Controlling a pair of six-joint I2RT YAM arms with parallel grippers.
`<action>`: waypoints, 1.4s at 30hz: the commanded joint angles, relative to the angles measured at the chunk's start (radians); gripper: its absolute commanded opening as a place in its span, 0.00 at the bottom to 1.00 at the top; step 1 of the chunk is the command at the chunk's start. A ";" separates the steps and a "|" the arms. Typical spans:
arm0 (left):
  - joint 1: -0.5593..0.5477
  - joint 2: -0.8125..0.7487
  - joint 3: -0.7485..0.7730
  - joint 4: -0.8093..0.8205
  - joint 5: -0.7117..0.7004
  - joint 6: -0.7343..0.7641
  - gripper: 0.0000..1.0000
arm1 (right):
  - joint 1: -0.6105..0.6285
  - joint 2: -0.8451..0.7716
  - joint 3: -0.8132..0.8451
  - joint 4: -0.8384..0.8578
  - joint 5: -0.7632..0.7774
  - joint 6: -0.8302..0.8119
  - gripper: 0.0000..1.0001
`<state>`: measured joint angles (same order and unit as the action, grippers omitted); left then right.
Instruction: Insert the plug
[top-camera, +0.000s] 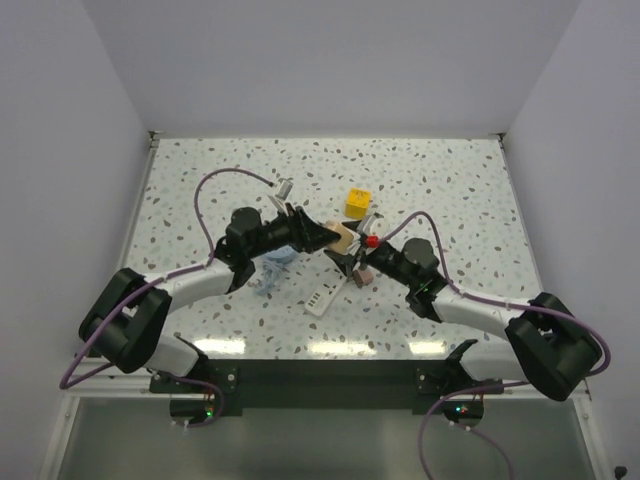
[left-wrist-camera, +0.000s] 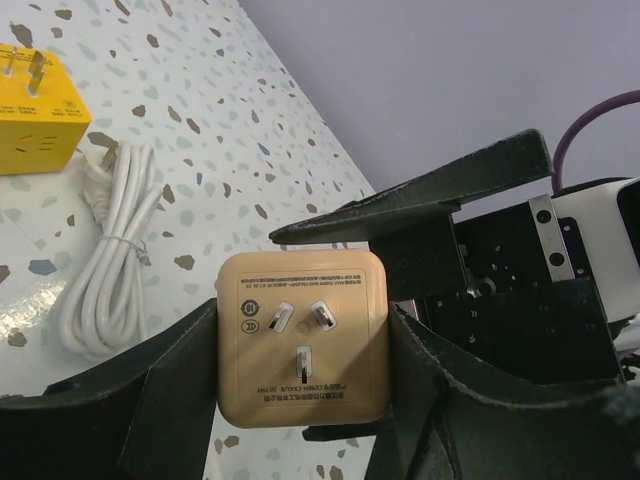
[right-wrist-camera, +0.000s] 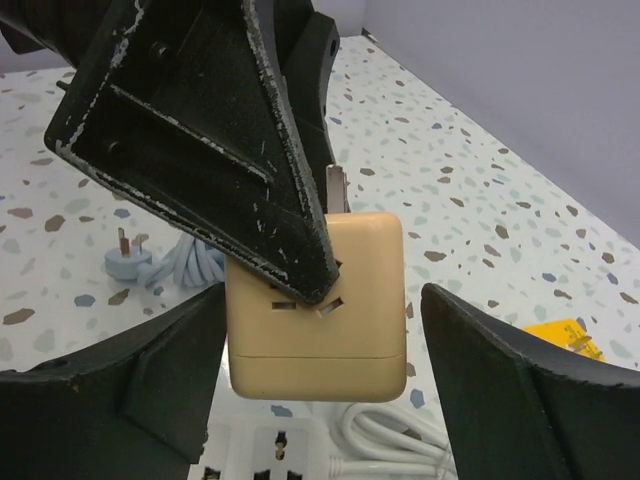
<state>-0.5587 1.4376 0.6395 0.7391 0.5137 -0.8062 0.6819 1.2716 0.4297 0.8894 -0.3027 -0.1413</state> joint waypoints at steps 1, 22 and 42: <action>0.000 -0.037 -0.020 0.131 0.052 -0.048 0.06 | 0.005 0.003 0.037 0.075 0.019 -0.034 0.79; 0.051 -0.183 -0.034 0.080 0.068 0.252 1.00 | 0.001 -0.043 0.349 -0.553 -0.099 0.003 0.00; 0.137 -0.482 -0.376 0.379 0.292 0.760 1.00 | -0.194 -0.043 0.590 -1.014 -0.593 0.327 0.00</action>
<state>-0.4217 0.9974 0.2989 0.9936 0.7361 -0.1844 0.4938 1.2087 0.9333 -0.0795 -0.7322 0.0994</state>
